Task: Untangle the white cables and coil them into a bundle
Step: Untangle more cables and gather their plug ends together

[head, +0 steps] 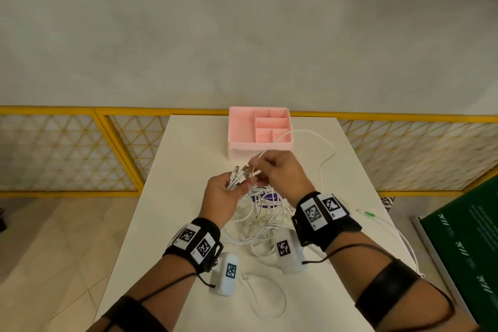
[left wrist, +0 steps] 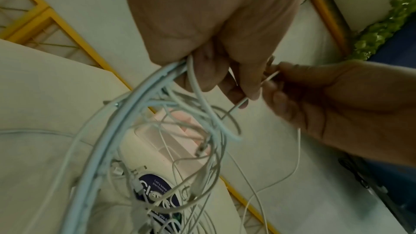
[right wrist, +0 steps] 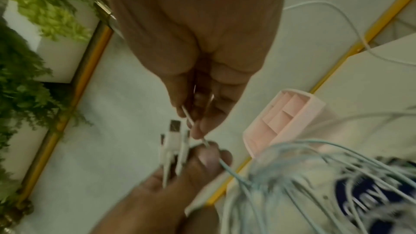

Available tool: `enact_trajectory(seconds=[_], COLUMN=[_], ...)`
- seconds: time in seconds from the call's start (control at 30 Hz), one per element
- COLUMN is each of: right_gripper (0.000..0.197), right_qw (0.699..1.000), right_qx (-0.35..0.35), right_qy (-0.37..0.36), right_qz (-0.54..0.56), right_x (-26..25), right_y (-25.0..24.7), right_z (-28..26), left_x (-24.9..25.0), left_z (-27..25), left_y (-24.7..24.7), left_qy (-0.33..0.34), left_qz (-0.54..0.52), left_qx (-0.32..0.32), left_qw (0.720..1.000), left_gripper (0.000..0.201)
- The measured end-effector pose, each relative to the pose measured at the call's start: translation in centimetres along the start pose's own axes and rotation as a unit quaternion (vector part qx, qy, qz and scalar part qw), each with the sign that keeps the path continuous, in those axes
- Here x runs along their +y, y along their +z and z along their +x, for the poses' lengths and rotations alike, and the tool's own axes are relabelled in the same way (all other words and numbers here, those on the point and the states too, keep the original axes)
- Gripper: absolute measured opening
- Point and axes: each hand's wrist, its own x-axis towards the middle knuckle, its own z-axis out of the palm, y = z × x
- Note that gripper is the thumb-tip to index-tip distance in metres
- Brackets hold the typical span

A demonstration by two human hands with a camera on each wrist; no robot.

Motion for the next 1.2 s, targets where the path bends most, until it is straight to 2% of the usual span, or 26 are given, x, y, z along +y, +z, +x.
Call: enact_trajectory(seconds=[0.1, 0.2, 0.3, 0.4, 0.47, 0.57, 0.63, 0.7, 0.77, 0.83, 0.93, 0.97, 1.0, 1.03, 1.07, 1.1, 1.13, 1.17, 1.2], right_gripper=[0.015, 0.015, 0.018, 0.021, 0.022, 0.023, 0.023, 0.023, 0.025, 0.031, 0.024, 0.03, 0.041, 0.053, 0.062, 0.065, 0.061, 0.055, 0.052], right_qw=[0.99, 0.963, 0.965, 0.977, 0.984, 0.977, 0.959, 0.937, 0.902, 0.851, 0.775, 0.756, 0.75, 0.753, 0.773, 0.808, 0.863, 0.917, 0.955], right_qx=[0.029, 0.049, 0.073, 0.109, 0.124, 0.145, 0.175, 0.229, 0.288, 0.321, 0.303, 0.305, 0.315, 0.326, 0.325, 0.319, 0.304, 0.272, 0.227], right_qy=[-0.058, -0.142, -0.186, -0.173, -0.124, 0.025, 0.13, 0.21, 0.276, 0.348, 0.456, 0.474, 0.477, 0.462, 0.425, 0.367, 0.288, 0.198, 0.105], right_qz=[0.129, 0.224, 0.17, 0.065, -0.023, -0.154, -0.183, -0.161, -0.168, -0.228, -0.316, -0.333, -0.334, -0.337, -0.341, -0.331, -0.282, -0.212, -0.159], right_x=[-4.0, -8.9, -11.8, -10.6, -7.1, 0.4, 5.2, 9.5, 13.4, 16.7, 18.2, 18.2, 17.7, 17.1, 16.2, 14.9, 13.7, 12.1, 10.1], right_y=[-1.0, -2.7, -5.9, -9.4, -12.0, -16.6, -19.4, -22.0, -24.8, -27.3, -28.2, -27.8, -27.1, -26.2, -24.9, -23.2, -21.0, -18.2, -15.1], right_z=[0.1, 0.6, 0.9, 1.3, 1.7, 1.1, -0.4, -2.5, -4.9, -7.7, -10.8, -10.9, -10.6, -10.0, -9.1, -7.9, -6.7, -5.7, -4.9], left_x=[-1.7, -4.0, -4.2, -2.8, -1.0, 2.8, 5.3, 7.4, 9.0, 10.2, 10.6, 10.6, 10.4, 10.3, 10.2, 10.1, 10.0, 9.9, 9.9], left_z=[-0.1, -0.9, -1.4, -1.0, -0.6, -0.3, -0.2, -0.2, -0.2, -0.2, -0.3, -0.4, -0.5, -0.5, -0.6, -0.7, -0.7, -0.8, -0.8], left_y=[-0.4, -0.7, -1.1, -1.7, -2.2, -2.8, -2.9, -2.9, -2.8, -2.6, -2.3, -2.1, -1.9, -1.7, -1.5, -1.2, -0.9, -0.6, -0.4], left_qy=[-0.021, -0.041, -0.059, -0.063, -0.076, -0.058, -0.032, -0.015, -0.004, 0.004, 0.006, 0.001, -0.003, -0.009, -0.013, -0.017, -0.019, -0.022, -0.023], left_qz=[0.111, 0.174, 0.143, 0.081, 0.01, -0.095, -0.144, -0.177, -0.209, -0.23, -0.245, -0.249, -0.252, -0.256, -0.259, -0.261, -0.262, -0.262, -0.262], left_qx=[-0.036, -0.063, -0.025, 0.025, 0.062, 0.084, 0.074, 0.066, 0.061, 0.057, 0.048, 0.046, 0.043, 0.038, 0.033, 0.028, 0.024, 0.021, 0.018], left_qw=[0.993, 0.982, 0.988, 0.994, 0.995, 0.99, 0.986, 0.982, 0.976, 0.971, 0.968, 0.968, 0.967, 0.966, 0.965, 0.965, 0.965, 0.965, 0.965], left_gripper=[0.003, 0.009, 0.014, 0.025, 0.026, 0.031, 0.033, 0.035, 0.037, 0.038, 0.041, 0.042, 0.042, 0.042, 0.042, 0.043, 0.043, 0.043, 0.043])
